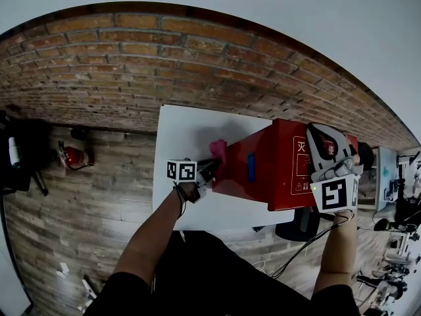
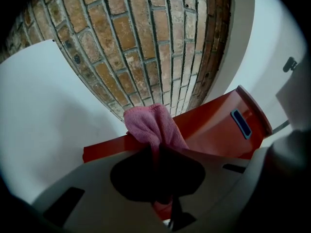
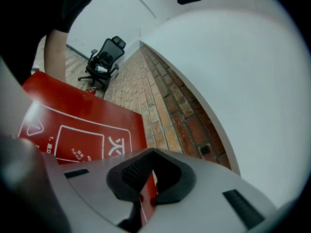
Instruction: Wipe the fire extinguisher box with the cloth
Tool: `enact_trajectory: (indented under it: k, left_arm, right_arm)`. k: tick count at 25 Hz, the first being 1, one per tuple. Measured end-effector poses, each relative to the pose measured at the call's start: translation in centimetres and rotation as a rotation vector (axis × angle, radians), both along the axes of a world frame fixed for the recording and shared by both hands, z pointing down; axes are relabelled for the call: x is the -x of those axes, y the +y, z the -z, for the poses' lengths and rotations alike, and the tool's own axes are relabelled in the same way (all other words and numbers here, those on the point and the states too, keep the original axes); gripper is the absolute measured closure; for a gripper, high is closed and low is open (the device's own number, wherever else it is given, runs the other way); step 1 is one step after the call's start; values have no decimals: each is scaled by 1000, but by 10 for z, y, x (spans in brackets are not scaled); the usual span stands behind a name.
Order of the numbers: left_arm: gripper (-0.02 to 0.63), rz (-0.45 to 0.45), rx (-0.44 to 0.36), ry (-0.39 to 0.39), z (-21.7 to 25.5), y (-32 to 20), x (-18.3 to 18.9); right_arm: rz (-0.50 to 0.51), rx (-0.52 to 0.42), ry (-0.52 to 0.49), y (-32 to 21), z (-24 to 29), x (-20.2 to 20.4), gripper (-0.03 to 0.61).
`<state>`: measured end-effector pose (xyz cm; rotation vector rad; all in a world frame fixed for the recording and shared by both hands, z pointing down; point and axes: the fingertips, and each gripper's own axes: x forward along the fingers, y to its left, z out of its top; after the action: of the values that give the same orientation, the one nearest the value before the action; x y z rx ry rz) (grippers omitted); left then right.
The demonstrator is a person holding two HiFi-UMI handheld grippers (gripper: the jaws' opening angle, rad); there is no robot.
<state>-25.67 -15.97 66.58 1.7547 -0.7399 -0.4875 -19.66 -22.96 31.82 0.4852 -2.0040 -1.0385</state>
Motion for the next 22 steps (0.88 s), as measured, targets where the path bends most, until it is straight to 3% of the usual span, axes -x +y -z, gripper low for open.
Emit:
enact_trajectory:
  k: [22]
  left_arm:
    - [543,47,67,-187,-49,-9,5]
  right_arm:
    - [-6,4,1,-1,0,-1,558]
